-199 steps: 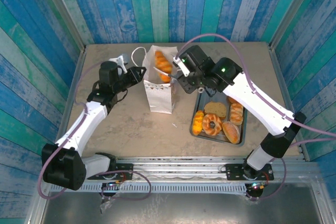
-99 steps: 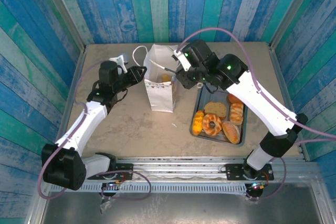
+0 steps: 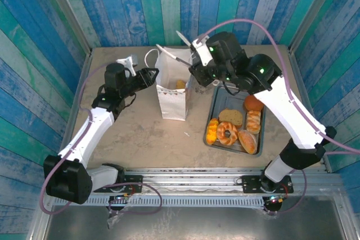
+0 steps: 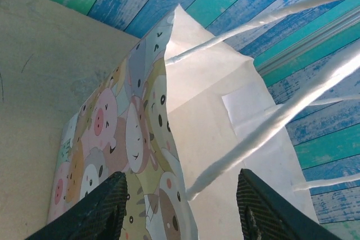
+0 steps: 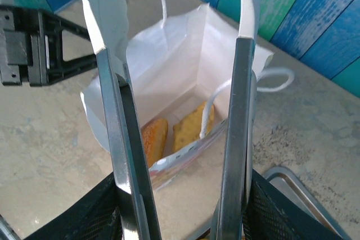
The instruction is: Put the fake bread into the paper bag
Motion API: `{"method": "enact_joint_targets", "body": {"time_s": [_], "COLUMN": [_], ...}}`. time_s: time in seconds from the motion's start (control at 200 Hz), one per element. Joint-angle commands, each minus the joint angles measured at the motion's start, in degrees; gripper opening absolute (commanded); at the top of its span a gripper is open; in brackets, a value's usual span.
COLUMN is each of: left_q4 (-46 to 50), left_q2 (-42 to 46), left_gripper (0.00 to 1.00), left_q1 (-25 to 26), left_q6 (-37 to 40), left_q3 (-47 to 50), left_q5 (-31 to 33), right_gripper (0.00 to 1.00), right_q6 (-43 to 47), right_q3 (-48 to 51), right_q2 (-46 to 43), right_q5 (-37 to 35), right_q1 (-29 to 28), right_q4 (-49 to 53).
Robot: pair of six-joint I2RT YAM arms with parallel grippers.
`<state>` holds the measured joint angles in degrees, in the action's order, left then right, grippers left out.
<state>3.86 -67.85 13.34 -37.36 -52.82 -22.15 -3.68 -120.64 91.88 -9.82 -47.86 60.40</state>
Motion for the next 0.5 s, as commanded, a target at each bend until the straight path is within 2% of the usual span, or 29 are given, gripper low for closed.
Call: {"method": "enact_joint_targets", "body": {"time_s": [0.0,0.265,0.351,0.496], "left_q4": [1.08,0.94,-0.2,-2.84], "left_q2": [3.43,7.96,9.5,11.76], "left_gripper": [0.57,0.68,0.72,0.82], "left_q1": [0.19,0.18,0.15,0.1], "left_q6": [2.81,6.37,7.14,8.19], "left_q3": [-1.32,0.07,1.23,3.33], "left_q5": [2.35,10.34,12.19,14.87], "right_gripper": [0.54,0.53,0.53,0.54], "right_q6": [-1.63,-6.91,-8.49,-9.07], "right_q3": [-1.06,9.84,15.66,25.06], "right_q2": [-3.37,-11.81,-15.11,-18.91], "right_q5": [-1.06,2.28,4.65,5.62], "right_q1": [2.07,13.02,20.28,28.21], "right_q4": [-1.64,-1.62,-1.1,3.02]}}
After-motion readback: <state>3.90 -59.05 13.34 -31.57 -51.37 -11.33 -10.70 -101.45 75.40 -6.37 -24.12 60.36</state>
